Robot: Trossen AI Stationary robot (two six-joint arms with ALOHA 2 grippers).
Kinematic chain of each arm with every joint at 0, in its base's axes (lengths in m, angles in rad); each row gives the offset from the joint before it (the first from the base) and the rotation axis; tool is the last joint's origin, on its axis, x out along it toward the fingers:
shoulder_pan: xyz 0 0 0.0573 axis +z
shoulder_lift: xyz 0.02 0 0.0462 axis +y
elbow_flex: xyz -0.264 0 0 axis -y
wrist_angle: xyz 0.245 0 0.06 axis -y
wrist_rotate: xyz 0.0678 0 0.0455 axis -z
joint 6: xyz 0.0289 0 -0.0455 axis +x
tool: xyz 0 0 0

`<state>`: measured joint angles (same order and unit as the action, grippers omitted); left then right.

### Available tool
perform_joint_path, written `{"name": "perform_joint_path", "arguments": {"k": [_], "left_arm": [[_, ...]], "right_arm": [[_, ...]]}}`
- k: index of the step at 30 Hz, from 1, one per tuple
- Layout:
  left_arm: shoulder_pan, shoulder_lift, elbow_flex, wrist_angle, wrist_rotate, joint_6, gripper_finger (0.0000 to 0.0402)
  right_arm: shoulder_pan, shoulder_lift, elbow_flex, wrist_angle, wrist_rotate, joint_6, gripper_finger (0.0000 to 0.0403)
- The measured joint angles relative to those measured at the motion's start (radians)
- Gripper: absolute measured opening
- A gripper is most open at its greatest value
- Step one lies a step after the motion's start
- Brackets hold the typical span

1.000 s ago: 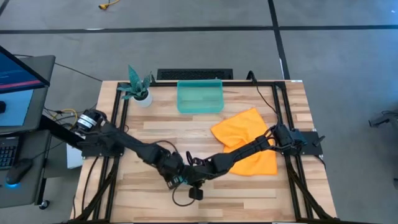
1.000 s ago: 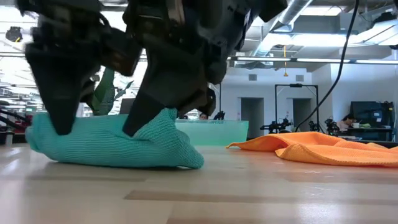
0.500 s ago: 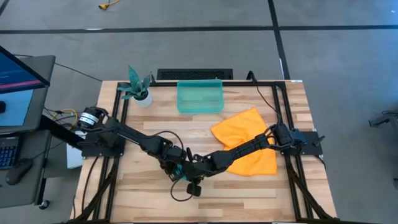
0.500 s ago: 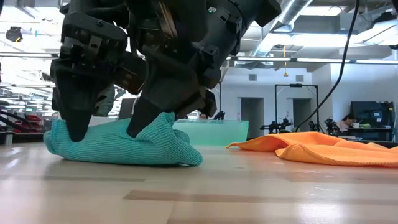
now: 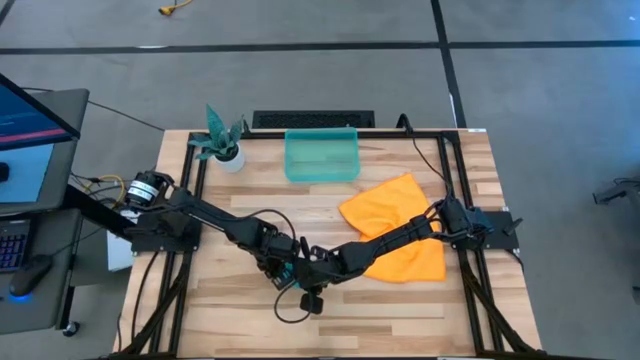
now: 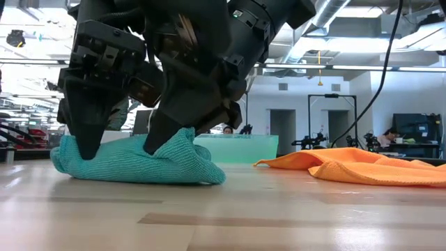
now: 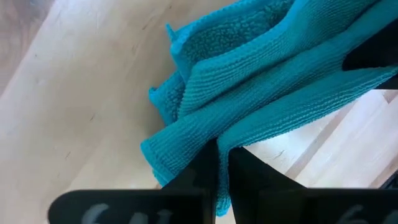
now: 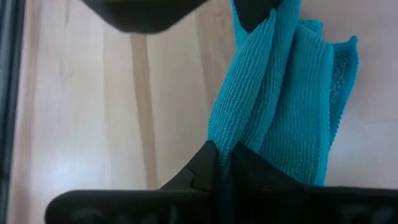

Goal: Roll microfiber towels into tight, uniform cylinder then place into a basket
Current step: Roll the blue microfiber cloth

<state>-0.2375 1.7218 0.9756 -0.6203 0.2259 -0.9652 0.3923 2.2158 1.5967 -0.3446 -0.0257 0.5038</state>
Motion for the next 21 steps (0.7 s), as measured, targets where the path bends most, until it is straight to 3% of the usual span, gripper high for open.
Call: {"name": "perform_joint_path", "arguments": {"k": [9, 21], "left_arm": [[-0.001, 0.000, 0.000, -0.003, 0.004, 0.006, 0.0012], [-0.001, 0.000, -0.001, -0.018, 0.009, 0.015, 0.0012]], "right_arm": [[-0.016, 0.000, 0.000, -0.002, 0.016, -0.040, 0.0078], [-0.035, -0.002, -0.001, -0.023, 0.009, -0.045, 0.0149]]}}
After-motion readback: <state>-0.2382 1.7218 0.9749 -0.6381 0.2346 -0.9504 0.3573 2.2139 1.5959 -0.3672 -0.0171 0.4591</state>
